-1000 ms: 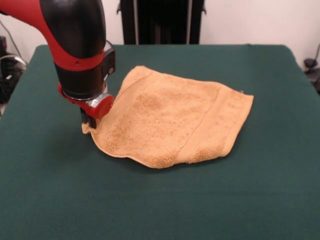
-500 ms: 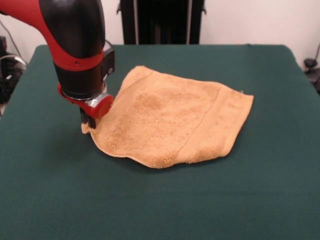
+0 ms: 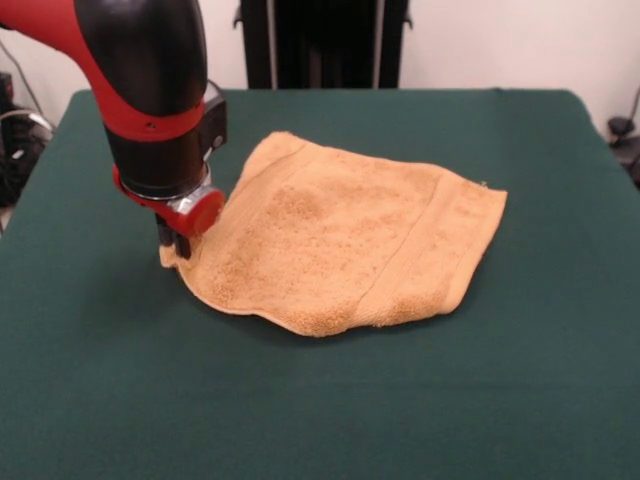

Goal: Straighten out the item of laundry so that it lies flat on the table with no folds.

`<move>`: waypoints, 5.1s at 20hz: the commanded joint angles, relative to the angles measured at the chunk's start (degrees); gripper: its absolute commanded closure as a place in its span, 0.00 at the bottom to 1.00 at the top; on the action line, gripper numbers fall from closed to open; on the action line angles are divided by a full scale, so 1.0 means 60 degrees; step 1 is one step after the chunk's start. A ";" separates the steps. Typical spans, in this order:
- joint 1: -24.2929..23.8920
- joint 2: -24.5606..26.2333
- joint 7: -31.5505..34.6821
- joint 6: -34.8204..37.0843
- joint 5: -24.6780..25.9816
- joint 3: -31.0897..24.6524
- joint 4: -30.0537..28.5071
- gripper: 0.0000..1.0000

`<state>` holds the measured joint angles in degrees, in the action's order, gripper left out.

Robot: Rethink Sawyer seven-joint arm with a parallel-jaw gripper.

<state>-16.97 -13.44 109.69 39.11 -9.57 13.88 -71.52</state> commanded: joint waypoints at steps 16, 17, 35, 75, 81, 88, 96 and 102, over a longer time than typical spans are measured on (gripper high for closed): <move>0.0238 0.0427 0.1167 0.0405 0.0032 -0.0748 -0.0325 0.00; 0.0306 0.0387 0.1333 0.0427 -0.0019 -0.0693 -0.0408 0.00; 0.0881 -0.0132 0.2186 0.0009 -0.0272 -0.0041 -0.1246 0.00; 0.0702 0.0053 0.1754 -0.0434 -0.0375 -0.0347 -0.1471 0.00; 0.0681 0.0075 0.1733 -0.0405 -0.0365 -0.0332 -0.1376 0.00; 0.0693 0.0061 0.1776 -0.0325 -0.0384 -0.0297 -0.1311 0.00; 0.0702 0.0025 0.1819 -0.0421 -0.0400 -0.0292 -0.1354 0.00; 0.0687 0.0011 0.1839 -0.0472 -0.0433 -0.0326 -0.1396 0.00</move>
<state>-13.56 -16.04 109.69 36.81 -9.62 17.21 -78.55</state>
